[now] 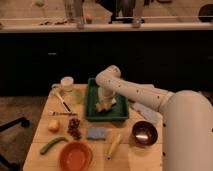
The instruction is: Place eraser in tray
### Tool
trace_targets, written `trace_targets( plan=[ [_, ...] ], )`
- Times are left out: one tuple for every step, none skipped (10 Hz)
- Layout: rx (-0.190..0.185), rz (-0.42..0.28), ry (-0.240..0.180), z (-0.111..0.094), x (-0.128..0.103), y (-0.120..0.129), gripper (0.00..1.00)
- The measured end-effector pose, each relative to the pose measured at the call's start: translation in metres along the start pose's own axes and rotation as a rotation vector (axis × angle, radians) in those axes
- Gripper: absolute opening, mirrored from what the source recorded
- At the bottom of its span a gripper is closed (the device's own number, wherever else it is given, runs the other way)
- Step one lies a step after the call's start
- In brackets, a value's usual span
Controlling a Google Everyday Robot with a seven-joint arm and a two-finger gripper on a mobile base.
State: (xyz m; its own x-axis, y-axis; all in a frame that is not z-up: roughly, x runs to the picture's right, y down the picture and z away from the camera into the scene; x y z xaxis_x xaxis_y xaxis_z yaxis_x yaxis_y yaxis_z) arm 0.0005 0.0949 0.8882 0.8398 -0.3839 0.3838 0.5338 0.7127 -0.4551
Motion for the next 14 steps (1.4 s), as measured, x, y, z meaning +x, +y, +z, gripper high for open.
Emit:
trace_targets(
  plan=[
    [-0.008,0.006,0.001,0.004,0.002,0.001,0.0],
    [-0.014,0.012,0.0,0.007,0.004,0.002,0.0],
    [-0.023,0.016,0.002,0.01,0.006,0.004,0.0],
    [-0.028,0.019,0.001,0.013,0.007,0.005,0.0],
    [-0.029,0.021,0.001,0.014,0.008,0.005,0.0],
    [-0.029,0.021,0.0,0.014,0.008,0.005,0.02],
    [-0.028,0.021,0.0,0.014,0.008,0.005,0.1],
    [-0.028,0.021,0.0,0.014,0.008,0.005,0.19],
    [-0.028,0.021,0.0,0.014,0.008,0.005,0.3],
    [-0.028,0.021,0.0,0.014,0.008,0.005,0.39],
    [-0.028,0.021,0.0,0.014,0.008,0.005,0.49],
    [-0.028,0.021,0.0,0.014,0.008,0.005,0.6],
    [-0.028,0.021,0.0,0.014,0.008,0.005,0.7],
    [-0.029,0.021,0.0,0.014,0.008,0.005,0.76]
  ],
)
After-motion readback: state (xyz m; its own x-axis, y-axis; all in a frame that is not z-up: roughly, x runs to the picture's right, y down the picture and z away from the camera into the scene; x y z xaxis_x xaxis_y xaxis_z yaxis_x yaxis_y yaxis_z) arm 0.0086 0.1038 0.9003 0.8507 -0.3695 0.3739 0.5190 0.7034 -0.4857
